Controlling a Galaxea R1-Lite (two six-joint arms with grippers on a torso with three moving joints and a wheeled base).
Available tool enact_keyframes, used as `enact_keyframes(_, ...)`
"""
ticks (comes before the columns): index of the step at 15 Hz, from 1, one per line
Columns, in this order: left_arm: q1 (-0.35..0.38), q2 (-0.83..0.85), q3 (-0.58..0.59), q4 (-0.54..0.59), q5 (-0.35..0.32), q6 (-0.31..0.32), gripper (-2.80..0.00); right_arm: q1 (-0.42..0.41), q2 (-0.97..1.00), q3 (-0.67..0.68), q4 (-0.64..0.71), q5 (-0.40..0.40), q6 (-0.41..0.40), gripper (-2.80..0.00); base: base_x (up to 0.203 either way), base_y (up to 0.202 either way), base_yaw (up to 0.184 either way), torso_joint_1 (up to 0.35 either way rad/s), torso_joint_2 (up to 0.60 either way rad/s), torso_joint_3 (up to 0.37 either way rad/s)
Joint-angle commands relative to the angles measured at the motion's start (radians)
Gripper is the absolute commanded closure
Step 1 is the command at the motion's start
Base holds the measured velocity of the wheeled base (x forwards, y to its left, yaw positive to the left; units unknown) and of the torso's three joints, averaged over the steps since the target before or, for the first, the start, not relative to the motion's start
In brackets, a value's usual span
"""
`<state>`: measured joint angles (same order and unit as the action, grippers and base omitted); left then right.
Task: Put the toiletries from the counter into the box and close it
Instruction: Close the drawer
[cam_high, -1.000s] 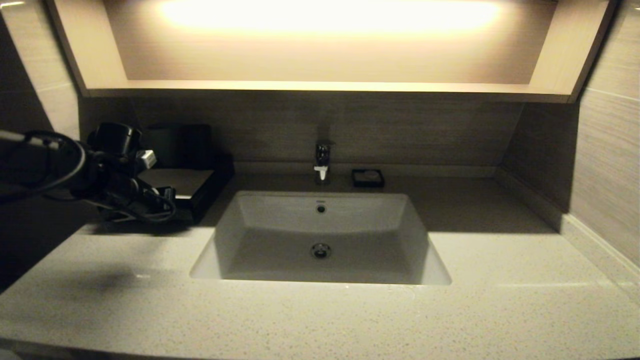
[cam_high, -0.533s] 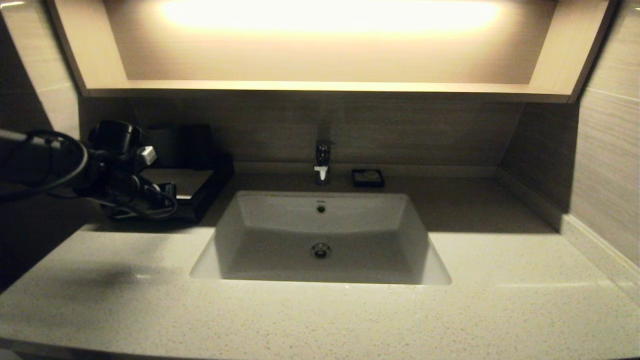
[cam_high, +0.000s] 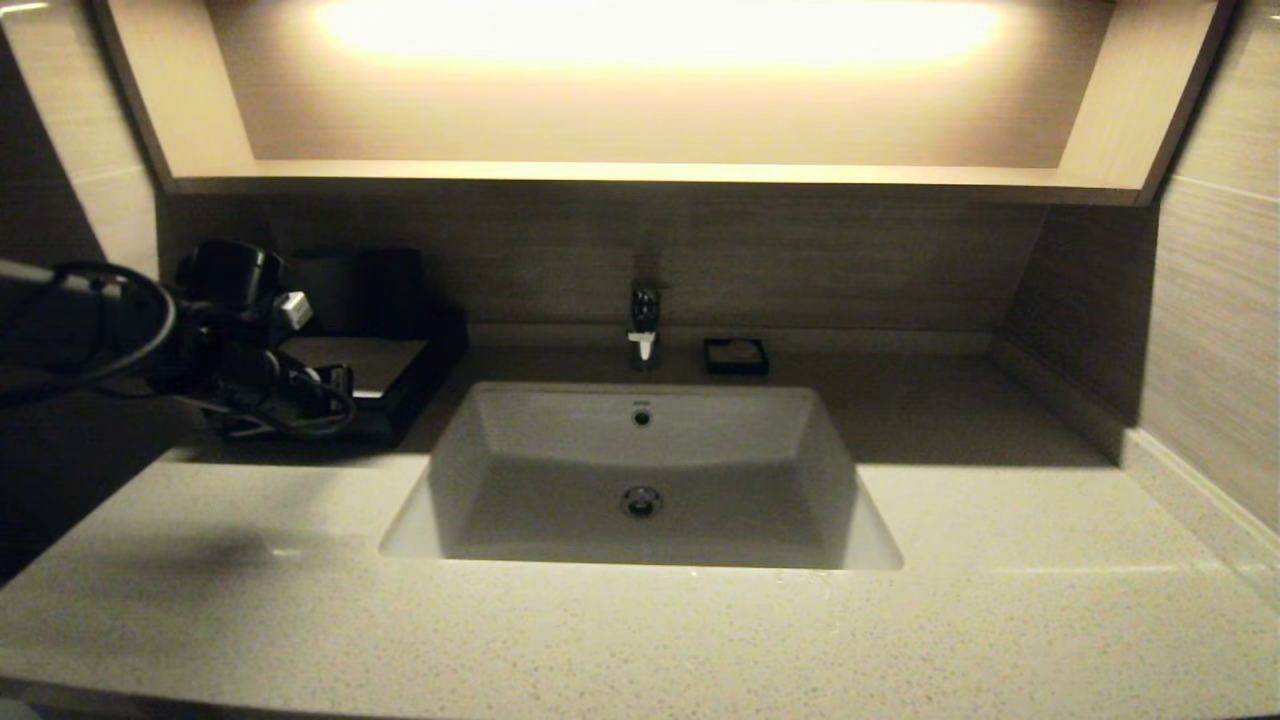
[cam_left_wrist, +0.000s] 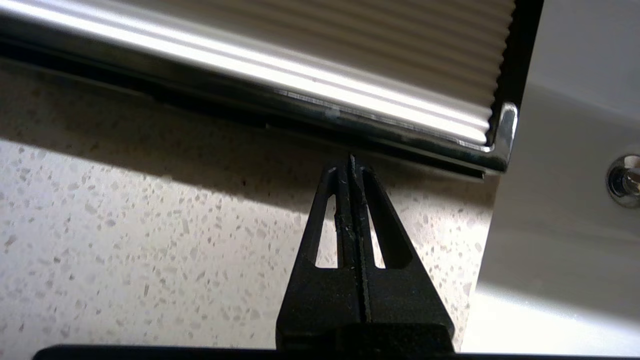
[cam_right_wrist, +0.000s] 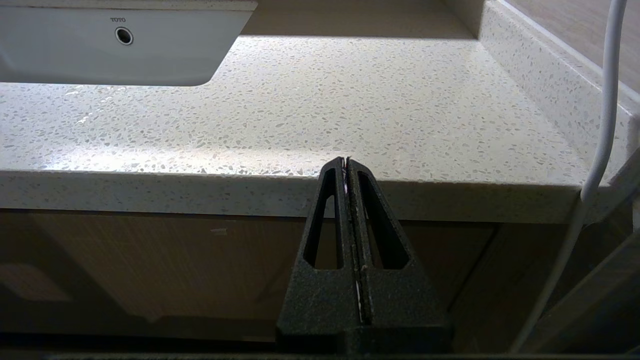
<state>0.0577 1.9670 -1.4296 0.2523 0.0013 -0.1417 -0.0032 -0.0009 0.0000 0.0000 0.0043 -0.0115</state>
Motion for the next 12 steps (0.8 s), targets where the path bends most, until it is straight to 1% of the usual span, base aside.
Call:
enact_keyframes(1, 0.001, -0.032, 0.016, 0.01, 0.0, 0.0, 0.0, 0.0, 0.001, 0.002, 0.0, 0.0, -0.001, 0.0, 0.0, 0.0, 0.0, 0.0, 0.0, 0.0)
enact_keyframes(4, 0.001, -0.104, 0.069, 0.009, 0.0, 0.002, 0.0, 0.0, 0.001, 0.002, 0.0, 0.0, -0.001, 0.0, 0.0, 0.0, 0.0, 0.0, 0.0, 0.0)
enact_keyframes(6, 0.001, -0.175, 0.127, 0.005, 0.0, 0.002, 0.0, 0.0, 0.0, 0.002, 0.0, 0.0, -0.001, 0.0, 0.0, 0.0, 0.0, 0.0, 0.0, 0.0)
enact_keyframes(10, 0.002, -0.353, 0.258, 0.0, 0.0, 0.003, 0.0, 0.0, 0.001, 0.0, 0.0, 0.0, -0.001, 0.0, 0.0, 0.0, 0.0, 0.0, 0.0, 0.0)
enact_keyframes(12, 0.002, -0.46, 0.356, -0.016, -0.001, 0.002, 0.0, 0.0, 0.001, 0.001, 0.0, 0.0, -0.001, 0.0, 0.0, 0.0, 0.0, 0.0, 0.0, 0.0)
